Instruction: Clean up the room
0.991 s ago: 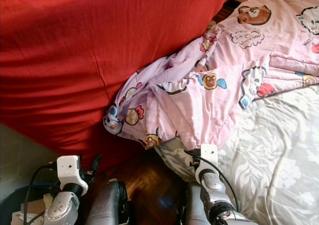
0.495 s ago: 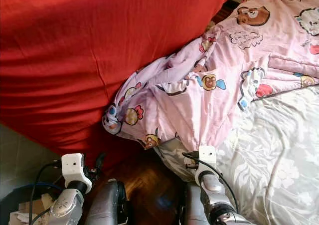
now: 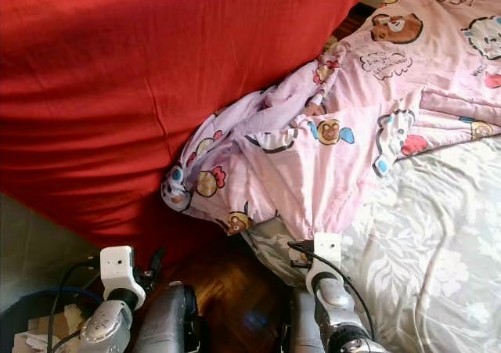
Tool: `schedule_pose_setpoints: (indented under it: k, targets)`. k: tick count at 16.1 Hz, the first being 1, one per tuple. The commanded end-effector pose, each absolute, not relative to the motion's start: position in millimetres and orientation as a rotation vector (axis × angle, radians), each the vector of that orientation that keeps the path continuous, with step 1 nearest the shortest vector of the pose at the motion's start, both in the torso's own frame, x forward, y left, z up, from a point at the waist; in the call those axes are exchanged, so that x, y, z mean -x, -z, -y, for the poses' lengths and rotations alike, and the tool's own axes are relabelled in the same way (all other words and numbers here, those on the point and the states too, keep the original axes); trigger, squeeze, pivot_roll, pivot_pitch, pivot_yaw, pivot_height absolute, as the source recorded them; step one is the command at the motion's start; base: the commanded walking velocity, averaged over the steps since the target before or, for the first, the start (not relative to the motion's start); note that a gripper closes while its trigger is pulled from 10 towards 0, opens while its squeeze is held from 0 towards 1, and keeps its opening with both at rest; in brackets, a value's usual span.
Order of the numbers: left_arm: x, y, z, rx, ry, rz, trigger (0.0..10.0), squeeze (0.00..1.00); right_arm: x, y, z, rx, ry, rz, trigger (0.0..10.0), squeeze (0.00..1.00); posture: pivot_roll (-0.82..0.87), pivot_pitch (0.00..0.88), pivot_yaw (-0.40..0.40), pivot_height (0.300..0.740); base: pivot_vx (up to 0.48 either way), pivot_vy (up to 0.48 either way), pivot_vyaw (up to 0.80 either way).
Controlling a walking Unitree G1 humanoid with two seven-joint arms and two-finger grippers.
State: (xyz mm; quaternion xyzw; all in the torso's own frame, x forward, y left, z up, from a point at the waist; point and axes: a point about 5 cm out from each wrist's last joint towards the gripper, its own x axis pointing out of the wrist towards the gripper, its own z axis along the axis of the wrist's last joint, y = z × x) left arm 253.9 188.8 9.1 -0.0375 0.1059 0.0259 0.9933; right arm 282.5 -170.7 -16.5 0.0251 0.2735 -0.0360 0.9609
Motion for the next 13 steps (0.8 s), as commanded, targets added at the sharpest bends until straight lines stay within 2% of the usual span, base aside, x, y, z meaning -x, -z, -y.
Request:
schedule_pose_setpoints:
  k: [1, 6, 7, 8, 12, 13]
  targets:
    - [-245, 2, -198, 0.062, -0.087, -0.261, 10.0, 0.00, -277, 20, 176, -0.094, 0.107, -0.546, 0.0, 0.00, -0.02, 0.196, 0.022, 0.630, 0.000, 0.000, 0.00]
    - [-250, 10, -202, 0.063, -0.110, -0.315, 10.0, 0.00, -283, 11, 185, -0.099, 0.137, -0.471, 0.0, 0.00, -0.05, 0.134, 0.031, 0.630, 0.000, 0.000, 0.00]
    - [-251, 12, -202, 0.065, -0.117, -0.328, 10.0, 0.00, -283, 11, 186, -0.104, 0.140, -0.462, 6.5, 0.00, -0.06, 0.120, 0.031, 0.630, 0.000, 0.000, 0.00]
    - [-251, 13, -202, 0.066, -0.121, -0.339, 10.0, 0.00, -283, 10, 187, -0.117, 0.144, -0.454, 10.0, 0.00, -0.06, 0.111, 0.030, 0.630, 0.000, 0.000, 0.00]
    - [-245, 26, -205, 0.056, -0.146, -0.421, 10.0, 0.00, -285, 7, 190, -0.145, 0.121, -0.422, 10.0, 0.00, -0.06, 0.070, 0.024, 0.630, 0.000, 0.000, 0.00]
    - [-242, 30, -206, 0.055, -0.153, -0.449, 10.0, 0.00, -286, 5, 190, -0.129, 0.107, -0.419, 10.0, 0.00, -0.07, 0.058, 0.021, 0.645, 0.000, 0.000, 0.00]
